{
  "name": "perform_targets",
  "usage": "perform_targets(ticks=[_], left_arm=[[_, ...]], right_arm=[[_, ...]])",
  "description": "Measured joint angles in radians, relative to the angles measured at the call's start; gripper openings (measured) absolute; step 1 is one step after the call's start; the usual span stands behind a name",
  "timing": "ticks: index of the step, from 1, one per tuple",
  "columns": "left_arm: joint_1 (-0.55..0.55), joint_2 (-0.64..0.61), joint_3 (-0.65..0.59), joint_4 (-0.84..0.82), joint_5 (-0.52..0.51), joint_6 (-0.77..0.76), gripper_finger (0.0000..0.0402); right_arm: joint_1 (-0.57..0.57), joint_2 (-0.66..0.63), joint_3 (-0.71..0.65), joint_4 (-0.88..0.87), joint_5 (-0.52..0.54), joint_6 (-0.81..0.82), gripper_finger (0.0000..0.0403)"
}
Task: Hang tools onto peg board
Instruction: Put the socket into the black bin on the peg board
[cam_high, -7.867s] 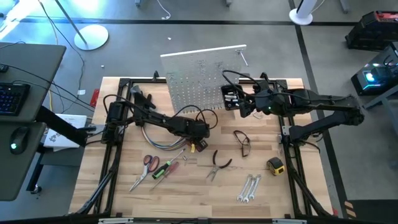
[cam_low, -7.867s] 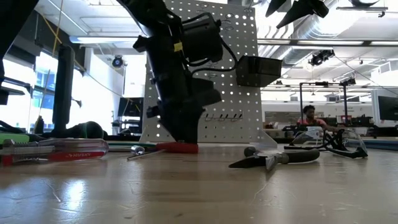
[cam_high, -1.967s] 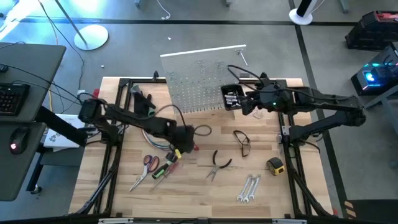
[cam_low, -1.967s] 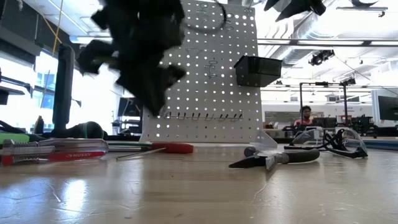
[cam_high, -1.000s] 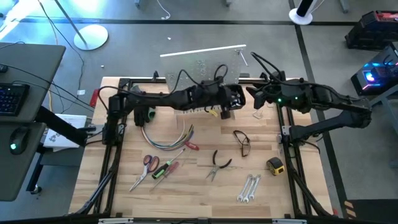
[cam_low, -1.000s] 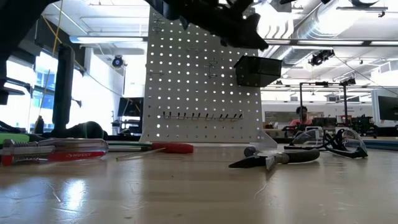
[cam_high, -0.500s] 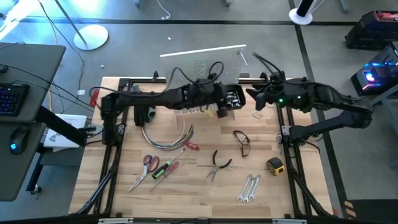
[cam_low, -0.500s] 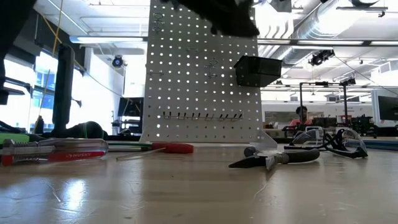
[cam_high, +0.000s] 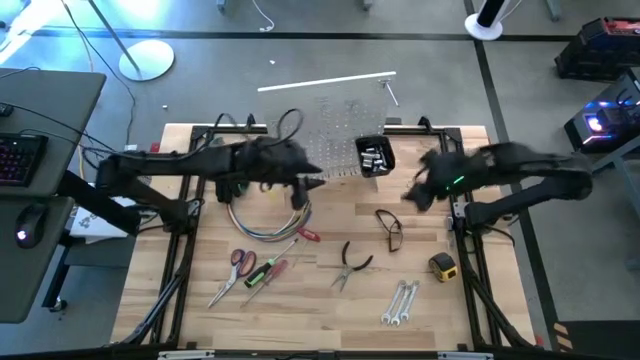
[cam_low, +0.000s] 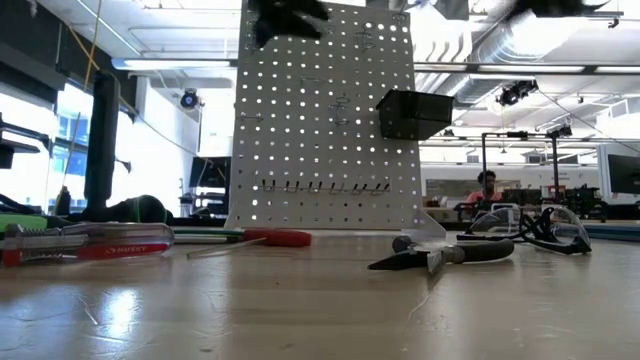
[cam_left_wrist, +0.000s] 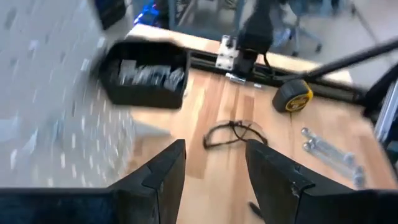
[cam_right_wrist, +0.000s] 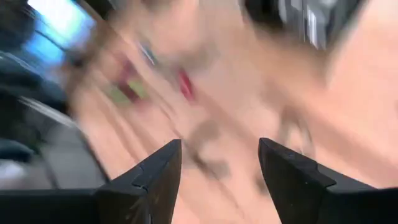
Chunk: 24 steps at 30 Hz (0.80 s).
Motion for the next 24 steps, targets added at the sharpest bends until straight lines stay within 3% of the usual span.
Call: perform_targets(ticks=[7, 10, 13, 15, 18, 21, 24], left_arm=[[-0.048, -0.130, -0.288, 0.167, -0.068, -0.281, 0.0163], [-0.063, -0.133, -0.324, 0.194, -0.068, -0.330, 0.0163], [-0.080, -0.132, -0.329, 0.198, -0.069, -0.332, 0.0163], [-0.086, -0.133, -0.329, 0.202, -0.072, -0.324, 0.0163], [-0.090, -0.133, -0.329, 0.200, -0.072, -0.313, 0.0163], [-0.089, -0.133, -0.328, 0.199, -0.076, -0.314, 0.0163], [-0.089, -0.133, -0.328, 0.200, -0.085, -0.313, 0.0163]], right_arm=[[0.152, 0.255, -0.043, -0.354, -0.016, 0.198, 0.0202], [0.181, 0.287, -0.183, -0.319, -0.134, 0.237, 0.0156], [0.232, 0.292, -0.357, -0.197, -0.271, 0.254, 0.0058], [0.261, 0.292, -0.452, -0.191, -0.338, 0.241, 0.0016], [0.275, 0.290, -0.551, -0.267, -0.386, 0.218, 0.0014], [0.273, 0.284, -0.595, -0.302, -0.353, 0.222, 0.0002], [0.272, 0.284, -0.592, -0.228, -0.323, 0.229, 0.0001]])
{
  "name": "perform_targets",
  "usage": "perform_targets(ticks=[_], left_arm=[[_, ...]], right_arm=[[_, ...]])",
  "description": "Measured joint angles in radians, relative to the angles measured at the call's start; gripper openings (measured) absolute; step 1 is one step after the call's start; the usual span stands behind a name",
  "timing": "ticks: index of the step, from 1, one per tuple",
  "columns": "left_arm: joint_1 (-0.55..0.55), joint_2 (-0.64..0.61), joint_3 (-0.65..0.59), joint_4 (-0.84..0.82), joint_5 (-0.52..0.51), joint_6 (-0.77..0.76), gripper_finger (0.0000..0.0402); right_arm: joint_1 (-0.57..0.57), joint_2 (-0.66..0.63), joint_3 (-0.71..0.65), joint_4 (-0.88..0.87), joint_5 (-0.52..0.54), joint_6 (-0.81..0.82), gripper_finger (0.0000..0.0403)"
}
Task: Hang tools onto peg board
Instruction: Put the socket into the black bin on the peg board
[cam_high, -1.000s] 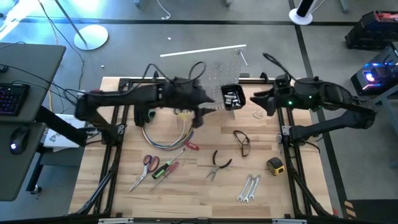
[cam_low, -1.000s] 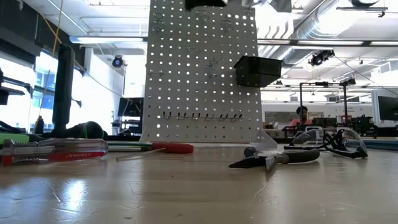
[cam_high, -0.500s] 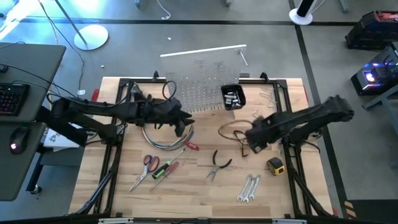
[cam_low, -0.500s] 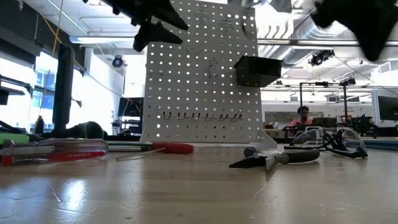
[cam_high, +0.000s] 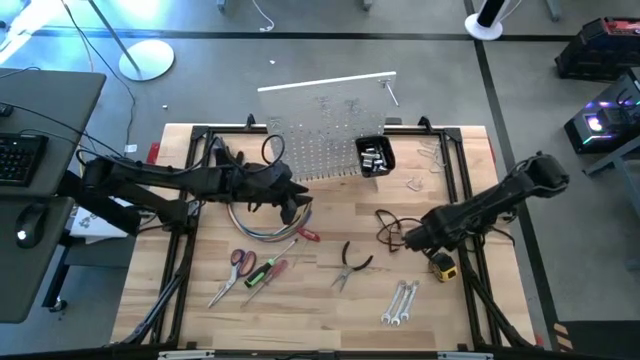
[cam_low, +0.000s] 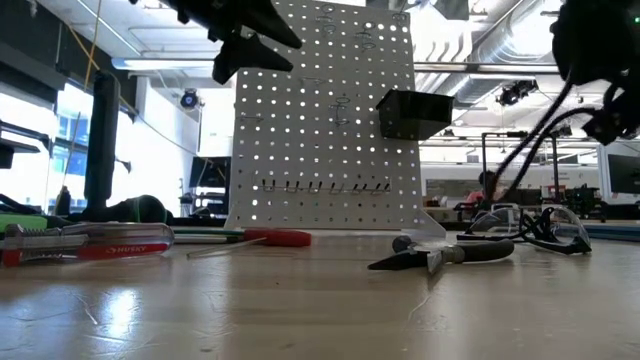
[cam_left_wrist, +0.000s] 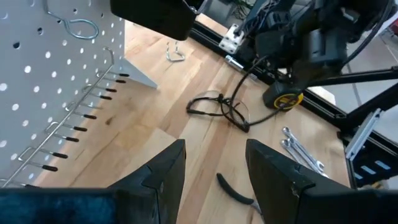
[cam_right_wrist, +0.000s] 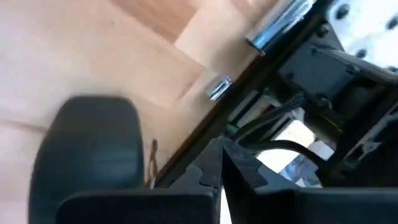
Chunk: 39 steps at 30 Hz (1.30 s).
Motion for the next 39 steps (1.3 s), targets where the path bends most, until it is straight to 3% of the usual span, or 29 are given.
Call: perform_targets(ticks=[5, 8, 12, 15, 18, 25, 28, 31, 39], left_arm=[[0.002, 0.000, 0.001, -0.001, -0.006, 0.000, 0.0163], [0.002, 0.000, 0.001, -0.001, -0.006, 0.001, 0.0163], [0.001, 0.000, 0.001, -0.001, -0.006, 0.000, 0.0163], [0.001, 0.000, 0.001, 0.013, -0.006, -0.004, 0.0163], [0.002, 0.001, 0.001, 0.045, -0.007, -0.005, 0.0163], [0.019, 0.010, 0.001, 0.103, -0.009, 0.042, 0.0163], [0.022, 0.010, 0.001, 0.102, -0.009, 0.034, 0.0163], [0.018, 0.010, 0.001, 0.103, -0.004, 0.034, 0.0163], [0.013, 0.010, 0.001, 0.102, 0.010, 0.011, 0.0163]], right_arm=[[-0.012, 0.008, -0.005, -0.003, 0.024, 0.010, 0.0000], [0.000, 0.009, 0.007, 0.008, 0.012, -0.064, 0.0000], [-0.009, 0.009, 0.072, 0.158, -0.005, -0.103, 0.0000], [-0.020, 0.009, 0.141, 0.226, 0.092, -0.093, 0.0000], [-0.046, 0.009, 0.191, 0.289, 0.160, -0.183, 0.0000], [-0.161, 0.080, 0.058, 0.276, -0.204, -0.415, 0.0000], [-0.200, 0.130, -0.014, 0.351, -0.266, -0.456, 0.0000], [-0.248, 0.177, -0.057, 0.355, -0.246, -0.459, 0.0000], [-0.415, 0.217, -0.068, 0.251, -0.016, -0.530, 0.0000]])
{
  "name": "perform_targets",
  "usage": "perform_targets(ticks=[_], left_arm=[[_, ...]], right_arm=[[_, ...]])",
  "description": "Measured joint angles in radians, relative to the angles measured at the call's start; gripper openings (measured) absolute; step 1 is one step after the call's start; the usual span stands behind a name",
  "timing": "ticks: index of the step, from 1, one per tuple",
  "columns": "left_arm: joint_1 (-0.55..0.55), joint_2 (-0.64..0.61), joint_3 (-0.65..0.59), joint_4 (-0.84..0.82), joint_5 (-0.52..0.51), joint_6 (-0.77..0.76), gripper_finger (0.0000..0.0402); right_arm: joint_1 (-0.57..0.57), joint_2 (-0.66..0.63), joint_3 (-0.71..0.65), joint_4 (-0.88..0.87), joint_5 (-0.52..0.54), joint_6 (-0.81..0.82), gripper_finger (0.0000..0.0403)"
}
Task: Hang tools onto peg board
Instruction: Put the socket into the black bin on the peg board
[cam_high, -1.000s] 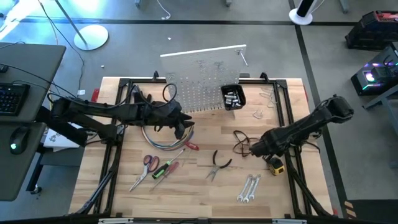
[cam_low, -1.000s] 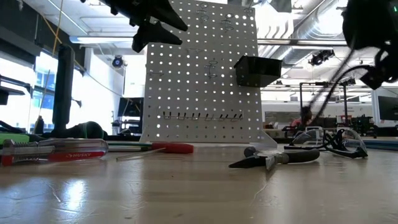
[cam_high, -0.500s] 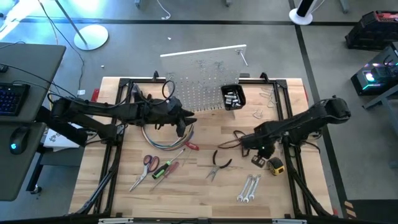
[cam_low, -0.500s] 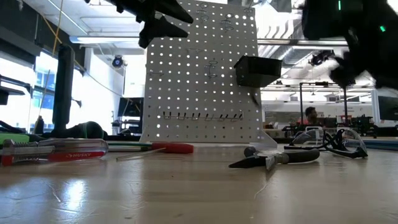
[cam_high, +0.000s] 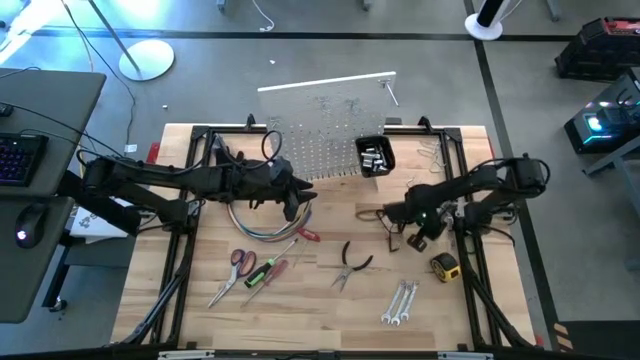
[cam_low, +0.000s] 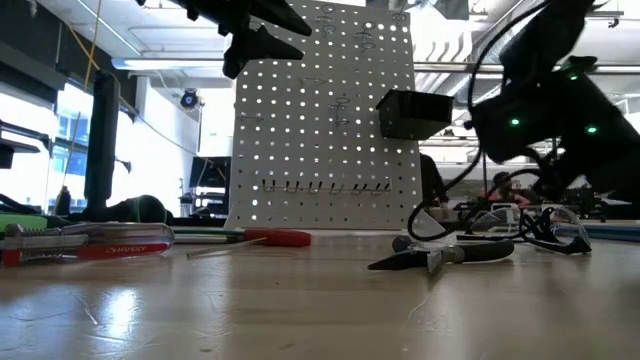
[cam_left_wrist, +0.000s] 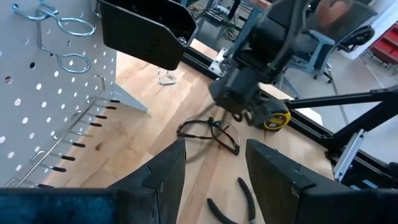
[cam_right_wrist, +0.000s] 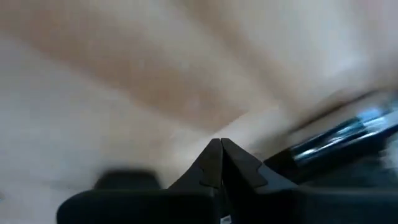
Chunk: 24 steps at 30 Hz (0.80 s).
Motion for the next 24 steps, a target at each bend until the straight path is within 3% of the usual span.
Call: perform_targets(ticks=[2, 8, 16, 19, 24], left_arm=[[0.000, 0.000, 0.000, -0.001, 0.000, 0.000, 0.0163], [0.000, 0.000, 0.000, -0.001, -0.009, 0.004, 0.0163], [0.000, 0.000, 0.000, 0.000, -0.011, 0.023, 0.0163], [0.000, 0.000, 0.000, 0.000, -0.011, 0.023, 0.0163], [0.000, 0.000, 0.000, -0.001, -0.011, 0.023, 0.0163]], right_arm=[[-0.035, 0.000, 0.010, -0.005, 0.060, -0.029, 0.0000], [-0.163, 0.024, 0.012, -0.013, -0.051, -0.302, 0.0000], [-0.250, 0.136, 0.075, -0.154, -0.013, -0.619, 0.0000], [-0.282, 0.185, 0.111, -0.166, 0.045, -0.631, 0.0000], [-0.348, 0.235, 0.119, -0.187, 0.038, -0.600, 0.0000]])
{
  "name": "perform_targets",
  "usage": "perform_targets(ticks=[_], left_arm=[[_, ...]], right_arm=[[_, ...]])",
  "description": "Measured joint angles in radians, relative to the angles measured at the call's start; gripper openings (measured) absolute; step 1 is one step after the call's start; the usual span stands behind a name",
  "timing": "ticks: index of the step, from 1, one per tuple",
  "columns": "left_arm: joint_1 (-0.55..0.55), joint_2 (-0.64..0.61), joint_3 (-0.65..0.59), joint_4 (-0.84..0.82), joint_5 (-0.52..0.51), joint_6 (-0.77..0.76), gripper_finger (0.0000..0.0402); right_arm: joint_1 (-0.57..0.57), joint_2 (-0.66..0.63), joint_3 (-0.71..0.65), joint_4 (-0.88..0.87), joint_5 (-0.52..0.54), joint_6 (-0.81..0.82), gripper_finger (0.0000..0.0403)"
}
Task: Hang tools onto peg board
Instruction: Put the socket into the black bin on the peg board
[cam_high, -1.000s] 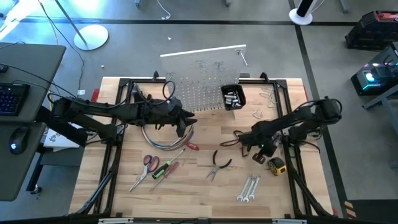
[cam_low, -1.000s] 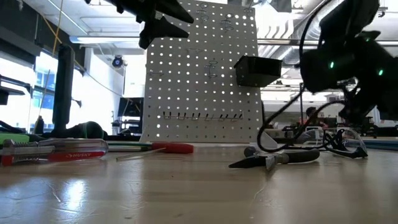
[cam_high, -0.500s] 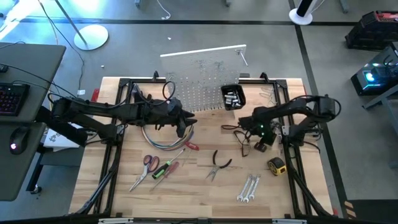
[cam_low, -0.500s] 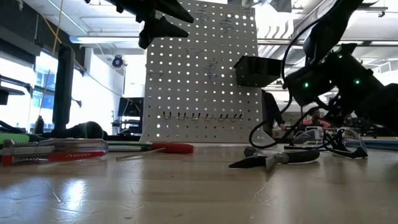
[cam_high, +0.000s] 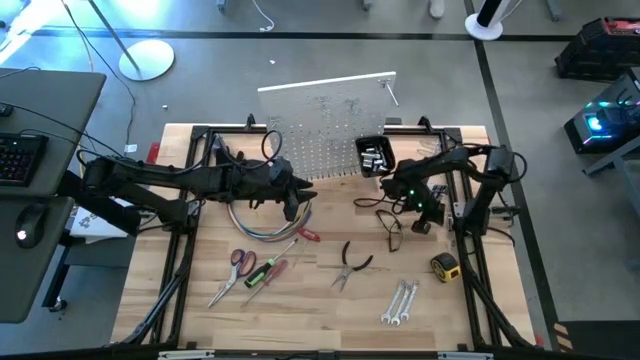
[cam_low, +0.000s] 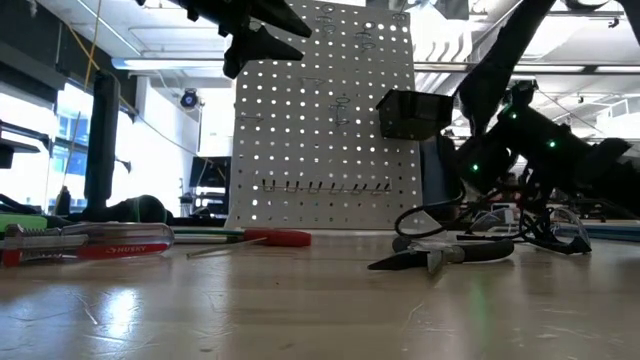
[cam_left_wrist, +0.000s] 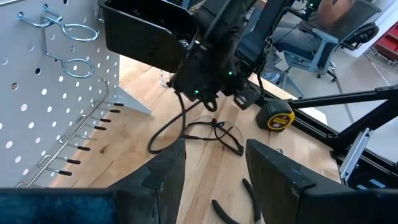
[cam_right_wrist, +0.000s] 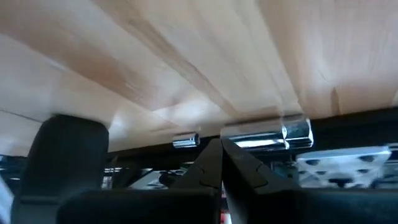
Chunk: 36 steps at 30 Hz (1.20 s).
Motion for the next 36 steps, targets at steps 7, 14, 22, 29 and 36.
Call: perform_targets(ticks=[7, 14, 22, 29, 36], left_arm=[[0.000, 0.000, 0.000, -0.002, 0.000, 0.002, 0.0163], [0.001, 0.000, 0.000, -0.002, 0.000, 0.003, 0.0163], [0.001, 0.000, 0.000, -0.005, 0.001, 0.003, 0.0163], [0.001, 0.000, 0.000, -0.006, 0.003, 0.000, 0.0163], [0.001, 0.000, 0.000, -0.006, 0.003, -0.001, 0.0163]], right_arm=[[-0.066, -0.007, -0.037, -0.008, -0.022, 0.079, 0.0000], [-0.138, -0.054, -0.037, 0.059, 0.098, 0.190, 0.0000], [-0.188, -0.062, -0.036, 0.082, 0.114, 0.210, 0.0000], [-0.221, -0.062, -0.036, 0.125, 0.187, 0.296, 0.0000], [-0.266, -0.062, -0.091, 0.141, 0.240, 0.477, 0.0000]])
